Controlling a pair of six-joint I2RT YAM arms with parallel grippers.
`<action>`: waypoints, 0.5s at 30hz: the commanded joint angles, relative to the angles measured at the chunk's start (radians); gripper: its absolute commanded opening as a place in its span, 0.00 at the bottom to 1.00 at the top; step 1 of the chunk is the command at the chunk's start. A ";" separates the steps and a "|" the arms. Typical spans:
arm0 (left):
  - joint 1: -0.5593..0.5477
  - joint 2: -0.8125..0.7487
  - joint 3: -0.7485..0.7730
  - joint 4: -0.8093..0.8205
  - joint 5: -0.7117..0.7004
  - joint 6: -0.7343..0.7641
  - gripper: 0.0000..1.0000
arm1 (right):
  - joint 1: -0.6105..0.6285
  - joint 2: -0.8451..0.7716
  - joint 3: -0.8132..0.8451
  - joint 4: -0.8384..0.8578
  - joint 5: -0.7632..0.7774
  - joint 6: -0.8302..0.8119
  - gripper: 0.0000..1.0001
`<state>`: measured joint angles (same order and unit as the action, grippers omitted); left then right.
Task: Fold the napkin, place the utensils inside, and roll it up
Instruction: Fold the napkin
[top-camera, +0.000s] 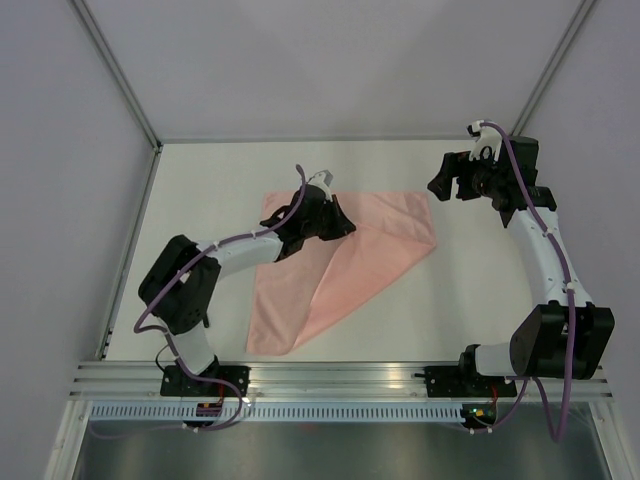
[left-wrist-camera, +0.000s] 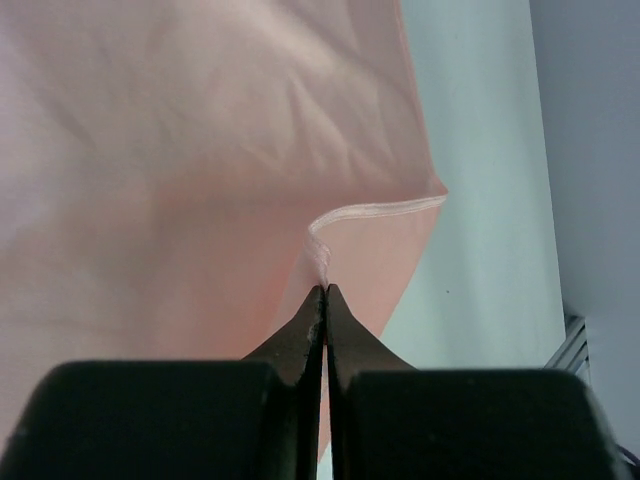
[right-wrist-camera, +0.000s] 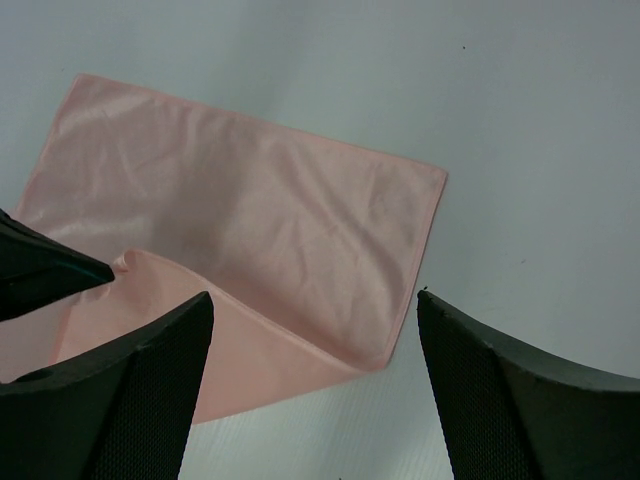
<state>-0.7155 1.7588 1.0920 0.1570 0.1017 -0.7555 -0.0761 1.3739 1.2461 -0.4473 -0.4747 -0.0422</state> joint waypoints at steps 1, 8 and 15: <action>0.086 -0.042 -0.006 -0.005 0.055 -0.056 0.02 | -0.004 0.001 0.007 -0.022 -0.012 -0.001 0.88; 0.217 -0.036 0.017 -0.034 0.082 -0.061 0.02 | -0.004 0.010 0.007 -0.025 -0.018 -0.005 0.88; 0.310 -0.009 0.037 -0.042 0.104 -0.064 0.02 | -0.004 0.016 0.010 -0.028 -0.022 -0.005 0.88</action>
<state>-0.4332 1.7584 1.0908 0.1207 0.1665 -0.7738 -0.0761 1.3846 1.2461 -0.4648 -0.4862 -0.0498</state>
